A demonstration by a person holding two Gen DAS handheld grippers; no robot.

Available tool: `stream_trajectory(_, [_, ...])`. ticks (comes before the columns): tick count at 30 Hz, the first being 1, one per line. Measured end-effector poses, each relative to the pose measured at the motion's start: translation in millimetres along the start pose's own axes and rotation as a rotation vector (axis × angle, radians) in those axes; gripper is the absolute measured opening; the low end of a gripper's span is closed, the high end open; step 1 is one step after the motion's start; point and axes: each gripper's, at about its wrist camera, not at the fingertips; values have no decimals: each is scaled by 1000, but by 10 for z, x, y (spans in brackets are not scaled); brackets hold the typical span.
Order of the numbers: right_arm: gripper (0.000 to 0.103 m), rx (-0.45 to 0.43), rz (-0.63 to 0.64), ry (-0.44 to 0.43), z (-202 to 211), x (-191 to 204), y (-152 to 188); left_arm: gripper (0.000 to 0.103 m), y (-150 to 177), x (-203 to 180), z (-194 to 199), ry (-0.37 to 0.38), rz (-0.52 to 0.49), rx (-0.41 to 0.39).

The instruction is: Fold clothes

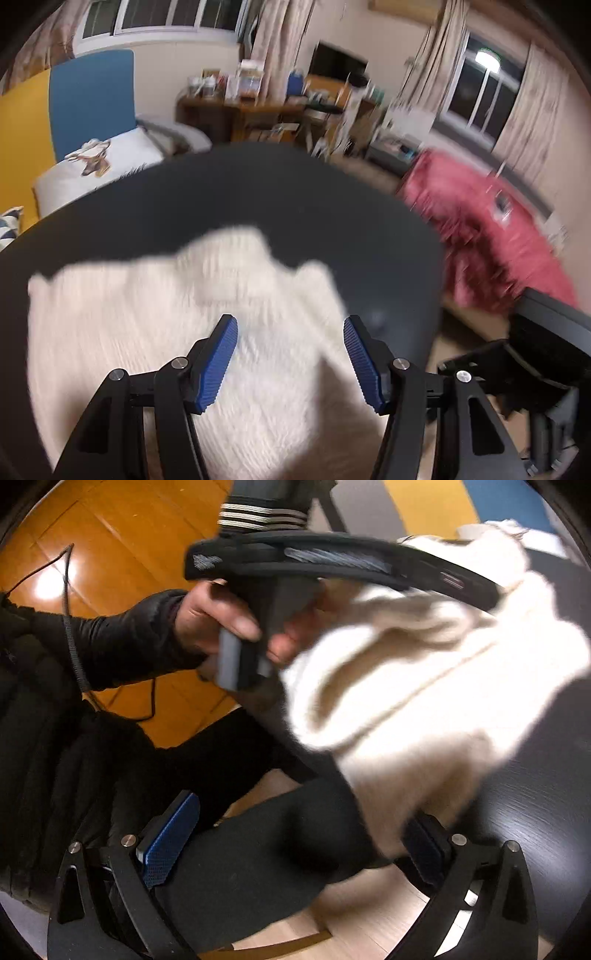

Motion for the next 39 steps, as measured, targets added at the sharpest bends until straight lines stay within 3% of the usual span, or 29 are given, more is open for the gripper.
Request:
stream_trajectory(2, [103,-103,-11,76,253,-23,-23,60,-106,103,105,-13,-8,-55])
stream_trajectory(5, [103,-276,-52,157,549,-120,-149,60,-196,303,33,-63,18,-51])
stream_trajectory(8, [103,-331,-39,199,551,-197,-405,60,-175,546,-202,-85,113,-2])
stream_trajectory(11, [103,-272,-10,184,333,-233,-723,60,39,731,-574,-50,255,112])
stream_trajectory(15, [103,-53,-16,204,-54,-452,-859,62,-23,587,-658,-110,160,155])
stream_trajectory(18, [102,2,58,251,-204,-353,-875,62,-94,606,-618,-81,155,157])
stream_trajectory(20, [103,28,62,275,-173,-306,-893,61,-154,715,-404,-64,192,81])
stream_trajectory(23, [103,19,138,363,-31,-172,-1002,61,-158,882,-13,-150,192,-36])
stream_trajectory(25, [103,-30,208,376,89,-47,-1134,61,-90,988,163,-205,194,-68])
stream_trajectory(28, [103,-79,300,336,141,117,-1419,61,123,1051,265,-248,201,-56])
stream_trajectory(31, [103,-47,336,306,-49,101,-1681,61,314,973,174,-229,178,-3])
stream_trajectory(33, [103,84,342,275,-171,41,-1783,61,423,848,27,-219,136,72])
stream_trajectory(35, [103,227,358,265,-269,-11,-1842,62,447,761,-26,-235,109,38])
stream_trajectory(37, [103,252,373,271,-236,6,-1881,62,447,813,-60,-199,144,24])
stream_trajectory(39, [103,196,379,202,-176,101,-1986,62,441,882,-89,-168,182,17])
Point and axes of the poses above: each gripper's, at about its wrist camera, not at the fingertips, and z roughly against the way its jaws point, x to its left, y to its underside, and after that the axes turned 11 degrees about -z, right-handed
